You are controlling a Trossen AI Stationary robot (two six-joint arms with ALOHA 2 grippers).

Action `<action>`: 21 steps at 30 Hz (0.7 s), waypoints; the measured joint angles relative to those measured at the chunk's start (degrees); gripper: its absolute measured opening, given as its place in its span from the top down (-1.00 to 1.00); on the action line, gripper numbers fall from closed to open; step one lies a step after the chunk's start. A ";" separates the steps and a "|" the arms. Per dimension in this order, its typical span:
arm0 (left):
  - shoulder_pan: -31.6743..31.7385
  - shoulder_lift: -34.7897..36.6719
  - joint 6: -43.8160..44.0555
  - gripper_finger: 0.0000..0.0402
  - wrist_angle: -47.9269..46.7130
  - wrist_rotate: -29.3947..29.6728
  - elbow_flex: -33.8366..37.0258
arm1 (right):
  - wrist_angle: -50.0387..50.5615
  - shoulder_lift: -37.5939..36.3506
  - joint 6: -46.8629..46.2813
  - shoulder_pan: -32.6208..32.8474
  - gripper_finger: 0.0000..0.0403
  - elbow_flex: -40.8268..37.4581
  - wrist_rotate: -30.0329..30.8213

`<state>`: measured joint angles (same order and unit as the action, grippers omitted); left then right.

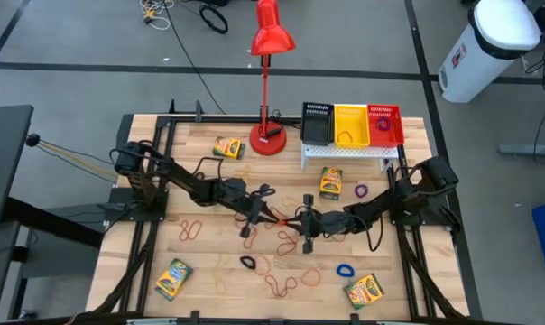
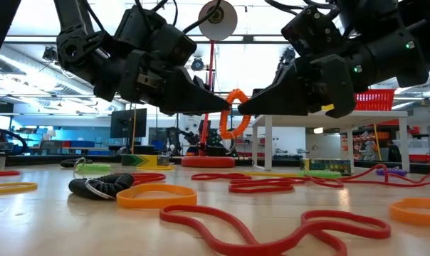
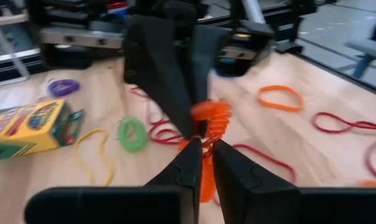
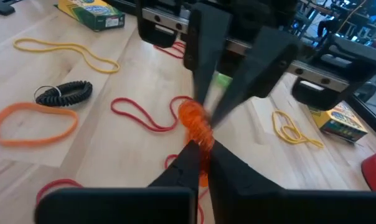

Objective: Pick & Place Office Desk Supplies
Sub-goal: Put the orange spring keychain into the red bin

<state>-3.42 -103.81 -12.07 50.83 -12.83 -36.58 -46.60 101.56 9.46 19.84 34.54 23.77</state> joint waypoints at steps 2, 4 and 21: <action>0.00 0.00 1.35 0.72 -0.04 1.95 0.00 | 0.25 0.00 -0.04 0.00 0.82 0.00 0.00; 0.00 0.00 2.22 0.66 -0.01 3.66 0.00 | 0.32 -0.02 -0.19 0.00 0.81 0.00 0.00; -0.02 1.95 5.42 0.04 -4.95 5.32 0.01 | 2.69 -0.02 -1.68 0.00 0.90 0.00 2.79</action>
<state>-3.44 -101.86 -6.66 45.88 -7.51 -36.57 -43.91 101.54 7.77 19.84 34.54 26.56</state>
